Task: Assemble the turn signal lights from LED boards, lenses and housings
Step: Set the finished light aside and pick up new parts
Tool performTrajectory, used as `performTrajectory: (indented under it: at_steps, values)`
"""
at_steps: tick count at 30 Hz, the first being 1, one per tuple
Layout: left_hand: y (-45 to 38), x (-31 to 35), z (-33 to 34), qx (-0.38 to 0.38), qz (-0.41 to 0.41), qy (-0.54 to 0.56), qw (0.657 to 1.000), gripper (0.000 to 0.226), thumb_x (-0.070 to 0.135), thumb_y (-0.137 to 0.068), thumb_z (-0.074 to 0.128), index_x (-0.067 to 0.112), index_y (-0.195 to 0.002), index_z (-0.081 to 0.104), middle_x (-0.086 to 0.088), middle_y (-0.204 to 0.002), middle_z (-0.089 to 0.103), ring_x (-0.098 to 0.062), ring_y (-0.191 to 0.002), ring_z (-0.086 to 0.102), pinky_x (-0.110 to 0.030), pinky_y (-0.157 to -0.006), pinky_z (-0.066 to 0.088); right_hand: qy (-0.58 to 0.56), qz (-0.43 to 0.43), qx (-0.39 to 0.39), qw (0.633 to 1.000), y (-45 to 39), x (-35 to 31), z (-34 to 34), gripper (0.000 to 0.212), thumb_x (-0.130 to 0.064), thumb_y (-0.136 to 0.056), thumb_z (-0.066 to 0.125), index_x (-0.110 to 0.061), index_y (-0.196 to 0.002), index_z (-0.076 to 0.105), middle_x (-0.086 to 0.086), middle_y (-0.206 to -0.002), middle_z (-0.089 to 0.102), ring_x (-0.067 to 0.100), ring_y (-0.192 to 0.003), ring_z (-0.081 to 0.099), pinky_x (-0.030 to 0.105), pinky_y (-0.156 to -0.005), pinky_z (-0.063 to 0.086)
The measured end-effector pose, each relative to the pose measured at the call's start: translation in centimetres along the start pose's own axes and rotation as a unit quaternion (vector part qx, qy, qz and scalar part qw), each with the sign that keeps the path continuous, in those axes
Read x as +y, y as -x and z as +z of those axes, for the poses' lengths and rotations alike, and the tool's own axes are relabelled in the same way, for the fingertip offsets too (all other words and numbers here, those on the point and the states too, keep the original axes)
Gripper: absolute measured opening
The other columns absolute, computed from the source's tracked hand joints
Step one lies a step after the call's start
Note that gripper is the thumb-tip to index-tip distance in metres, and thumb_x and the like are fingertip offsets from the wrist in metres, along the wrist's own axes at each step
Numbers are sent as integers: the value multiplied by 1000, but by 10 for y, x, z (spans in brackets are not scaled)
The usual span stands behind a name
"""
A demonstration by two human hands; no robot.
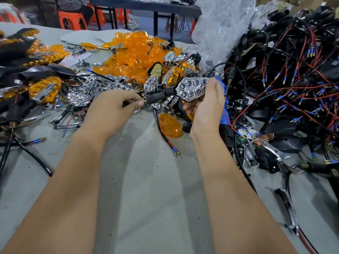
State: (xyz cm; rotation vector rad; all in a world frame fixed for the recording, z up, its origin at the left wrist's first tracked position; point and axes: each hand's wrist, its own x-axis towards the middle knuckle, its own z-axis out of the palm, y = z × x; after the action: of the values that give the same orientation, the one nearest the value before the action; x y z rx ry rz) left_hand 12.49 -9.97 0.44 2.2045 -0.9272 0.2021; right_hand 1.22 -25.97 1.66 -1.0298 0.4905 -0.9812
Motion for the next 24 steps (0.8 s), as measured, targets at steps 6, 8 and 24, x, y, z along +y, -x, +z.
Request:
performTrajectory:
  at_steps: [6, 8, 24]
  values:
    - [-2, 0, 0, 20, -28, 65, 997, 12, 26, -100, 57, 30, -90, 61, 14, -80, 61, -12, -75, 57, -28, -63, 43, 19, -27, -12, 999, 3, 1, 0, 28, -28, -109, 35, -18, -87, 50, 11, -75, 54, 11, -39, 50, 20, -40, 34]
    - [-1, -2, 0, 6, -24, 55, 998, 10, 29, -99, 56, 34, -92, 60, 13, -77, 59, -14, -74, 57, -30, -63, 43, 21, -25, -16, 999, 3, 1, 1, 26, -29, -109, 35, -19, -90, 51, 13, -81, 53, 11, -40, 51, 20, -41, 35]
    - [0, -8, 2, -1, -13, 58, 998, 17, 35, -102, 51, 30, -93, 66, 4, -64, 53, -16, -54, 43, -30, -56, 31, 35, -37, -55, 997, 2, 2, 4, 18, -20, -109, 35, -15, -101, 50, 2, -79, 57, 14, -50, 62, 23, -48, 49]
